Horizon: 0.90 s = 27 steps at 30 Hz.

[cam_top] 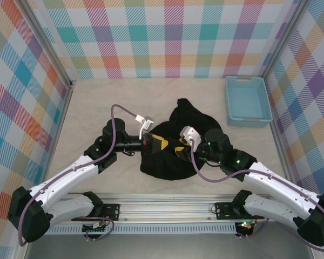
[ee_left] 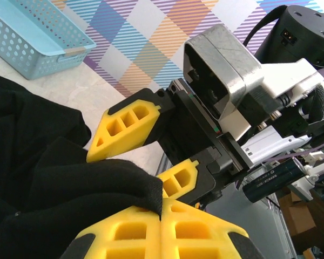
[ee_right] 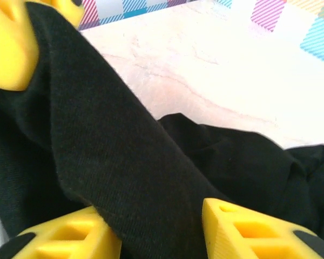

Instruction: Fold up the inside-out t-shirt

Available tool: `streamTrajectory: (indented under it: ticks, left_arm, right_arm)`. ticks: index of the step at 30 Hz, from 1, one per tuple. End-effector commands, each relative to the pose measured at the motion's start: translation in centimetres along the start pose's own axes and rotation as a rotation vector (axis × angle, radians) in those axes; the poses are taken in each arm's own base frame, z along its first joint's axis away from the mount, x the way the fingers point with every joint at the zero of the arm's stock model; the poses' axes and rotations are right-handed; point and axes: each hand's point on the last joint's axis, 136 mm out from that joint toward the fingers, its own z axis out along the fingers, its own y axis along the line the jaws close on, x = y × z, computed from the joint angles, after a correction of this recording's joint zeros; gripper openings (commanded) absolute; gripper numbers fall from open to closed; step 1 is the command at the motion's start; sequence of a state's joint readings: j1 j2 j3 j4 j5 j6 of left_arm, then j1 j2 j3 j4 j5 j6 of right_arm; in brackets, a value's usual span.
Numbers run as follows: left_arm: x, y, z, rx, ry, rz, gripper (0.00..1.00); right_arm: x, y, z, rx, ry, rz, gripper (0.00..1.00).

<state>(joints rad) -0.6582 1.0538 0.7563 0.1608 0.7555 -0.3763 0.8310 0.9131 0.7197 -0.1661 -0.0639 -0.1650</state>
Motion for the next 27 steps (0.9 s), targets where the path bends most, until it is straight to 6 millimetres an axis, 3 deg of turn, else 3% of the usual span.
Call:
streamTrajectory:
  ticks: [1, 7, 12, 16, 21, 27]
  left_arm:
    - [-1.4, -0.3, -0.4, -0.019, -0.031, 0.045, 0.00]
    - [-1.5, 3.9, -1.0, -0.251, -0.047, -0.005, 0.00]
    - [-1.6, 7.0, -2.1, -0.432, -0.076, -0.021, 0.00]
    - [-1.9, 9.2, -4.5, -0.625, -0.101, -0.024, 0.21]
    - [-1.6, 8.1, -6.6, -0.673, -0.112, 0.004, 0.42]
    - [0.7, 4.9, -6.3, -0.560, -0.081, 0.042, 0.53]
  right_arm:
    - [-3.7, 0.5, -0.9, -0.026, -0.116, -0.035, 0.28]
    - [-5.0, 1.9, -2.5, -0.107, -0.142, 0.015, 0.01]
    - [-6.7, 3.0, -2.9, -0.192, -0.154, 0.122, 0.00]
    - [-8.0, 3.2, -1.8, -0.242, -0.145, 0.232, 0.00]
    - [-8.5, 2.1, 0.7, -0.250, -0.109, 0.368, 0.00]
    - [-8.5, 0.3, 2.4, -0.256, -0.095, 0.515, 0.00]
